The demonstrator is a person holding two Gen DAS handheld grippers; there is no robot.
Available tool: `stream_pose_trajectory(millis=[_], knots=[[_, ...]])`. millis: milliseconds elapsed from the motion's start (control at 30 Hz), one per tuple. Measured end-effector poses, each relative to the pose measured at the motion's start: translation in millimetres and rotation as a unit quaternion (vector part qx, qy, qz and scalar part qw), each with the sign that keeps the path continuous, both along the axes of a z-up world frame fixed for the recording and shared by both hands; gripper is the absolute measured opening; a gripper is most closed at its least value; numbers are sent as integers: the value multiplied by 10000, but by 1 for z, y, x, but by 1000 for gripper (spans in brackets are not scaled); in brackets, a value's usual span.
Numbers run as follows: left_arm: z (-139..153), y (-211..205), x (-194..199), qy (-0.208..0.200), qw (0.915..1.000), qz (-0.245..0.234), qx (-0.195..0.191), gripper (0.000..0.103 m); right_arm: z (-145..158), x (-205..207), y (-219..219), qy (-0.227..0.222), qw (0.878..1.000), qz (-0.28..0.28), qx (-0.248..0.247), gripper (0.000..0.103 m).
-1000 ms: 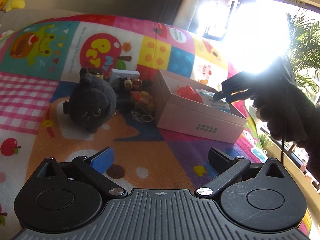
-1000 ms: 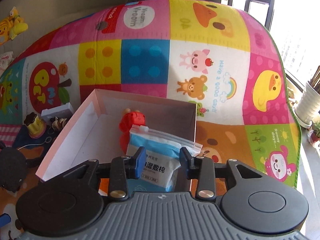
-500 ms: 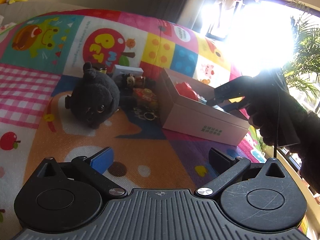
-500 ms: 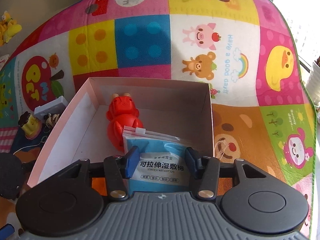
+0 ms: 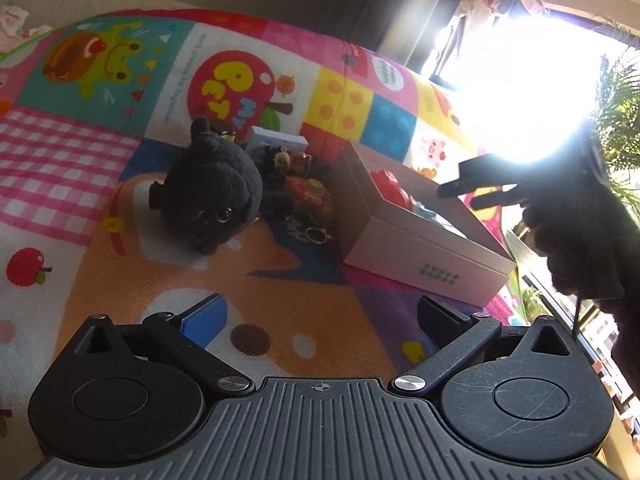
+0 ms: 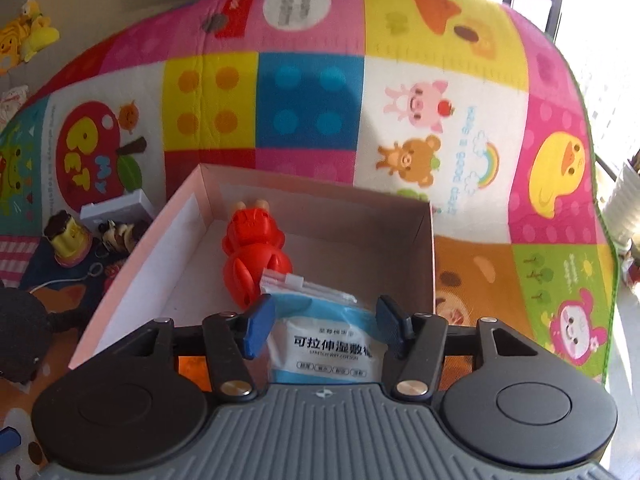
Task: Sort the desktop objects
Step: 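Move the right gripper to the small figurine keychain beside the black plush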
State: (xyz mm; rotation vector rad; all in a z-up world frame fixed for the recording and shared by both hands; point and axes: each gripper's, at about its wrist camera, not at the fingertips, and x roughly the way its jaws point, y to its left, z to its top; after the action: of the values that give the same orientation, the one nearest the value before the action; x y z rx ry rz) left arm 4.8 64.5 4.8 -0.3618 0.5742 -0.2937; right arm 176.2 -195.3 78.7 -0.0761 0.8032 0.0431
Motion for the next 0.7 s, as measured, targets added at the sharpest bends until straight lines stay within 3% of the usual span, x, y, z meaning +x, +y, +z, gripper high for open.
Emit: stream_pose_trajectory(millis=[67,167,233,333,400,633,700], knots=[[2,-2,2,-6,9998,125,165,103,19,-14,9,-286,9992,263,-67,57],[12,-8,8,-252,9928,502,1053,103,37,-25,37,-382,9956,858,58,57],[17,-7,15,-428,9866,746,1388,103,41,-26,64,-377,9910,1282,82,57],[14,3,27,-270,9896,893,1098,103,37,-9,104,-178,9854,1669,290,58],[6,8,29,-150,9918,846,948,103,29,7,128,-123,9864,1616,258,71],[5,7,26,-178,9939,700,830,103,-8,71,172,29,9881,1454,-495,72],[5,6,25,-175,9941,664,844,103,-12,82,174,88,9884,1462,-388,73]])
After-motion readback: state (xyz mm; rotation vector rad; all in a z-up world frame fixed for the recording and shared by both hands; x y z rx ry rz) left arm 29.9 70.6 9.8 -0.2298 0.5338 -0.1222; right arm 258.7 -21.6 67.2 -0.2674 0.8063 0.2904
